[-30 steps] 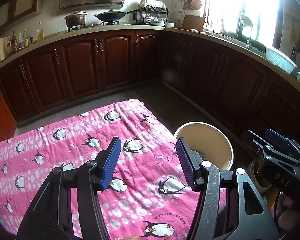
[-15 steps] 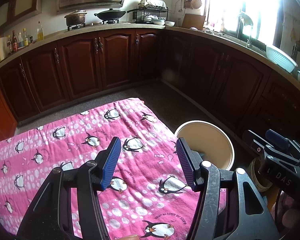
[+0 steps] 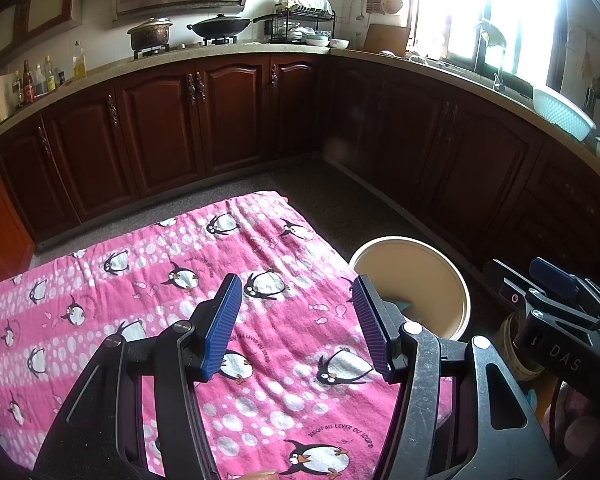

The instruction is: Collect trash

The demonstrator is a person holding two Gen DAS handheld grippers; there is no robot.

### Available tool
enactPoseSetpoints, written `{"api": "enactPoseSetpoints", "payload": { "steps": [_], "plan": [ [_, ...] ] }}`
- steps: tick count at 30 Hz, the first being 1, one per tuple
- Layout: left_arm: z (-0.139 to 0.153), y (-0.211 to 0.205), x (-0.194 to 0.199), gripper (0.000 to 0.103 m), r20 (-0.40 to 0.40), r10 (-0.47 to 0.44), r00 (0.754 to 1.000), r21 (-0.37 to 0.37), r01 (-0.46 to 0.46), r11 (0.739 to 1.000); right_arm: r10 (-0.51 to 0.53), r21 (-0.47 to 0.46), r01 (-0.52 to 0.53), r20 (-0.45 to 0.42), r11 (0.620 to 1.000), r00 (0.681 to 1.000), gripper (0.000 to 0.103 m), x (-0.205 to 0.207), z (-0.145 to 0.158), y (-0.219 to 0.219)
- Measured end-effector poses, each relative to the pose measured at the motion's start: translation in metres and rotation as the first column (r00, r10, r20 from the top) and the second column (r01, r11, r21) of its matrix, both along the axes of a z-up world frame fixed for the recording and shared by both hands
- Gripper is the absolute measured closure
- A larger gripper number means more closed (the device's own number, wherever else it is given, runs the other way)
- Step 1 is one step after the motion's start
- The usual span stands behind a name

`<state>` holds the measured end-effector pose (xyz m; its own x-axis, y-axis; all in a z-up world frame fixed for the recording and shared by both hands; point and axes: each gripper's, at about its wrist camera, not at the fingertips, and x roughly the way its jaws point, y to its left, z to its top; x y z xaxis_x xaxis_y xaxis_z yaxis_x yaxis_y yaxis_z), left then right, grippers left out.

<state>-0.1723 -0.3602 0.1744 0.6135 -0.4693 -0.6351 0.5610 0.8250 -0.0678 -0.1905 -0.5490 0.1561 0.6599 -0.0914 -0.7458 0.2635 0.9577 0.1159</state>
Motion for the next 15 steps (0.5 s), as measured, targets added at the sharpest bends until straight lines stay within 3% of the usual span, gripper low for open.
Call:
{"api": "enactPoseSetpoints", "payload": {
  "steps": [15],
  "plan": [
    [-0.004,-0.0053,-0.0021,0.047,-0.006,-0.012,1.0,0.013,0.012,1.0,0.003,0.004,-0.003,-0.022,1.0,1.0,0.026,0.0021,-0.0062,-0.0014]
  ]
}}
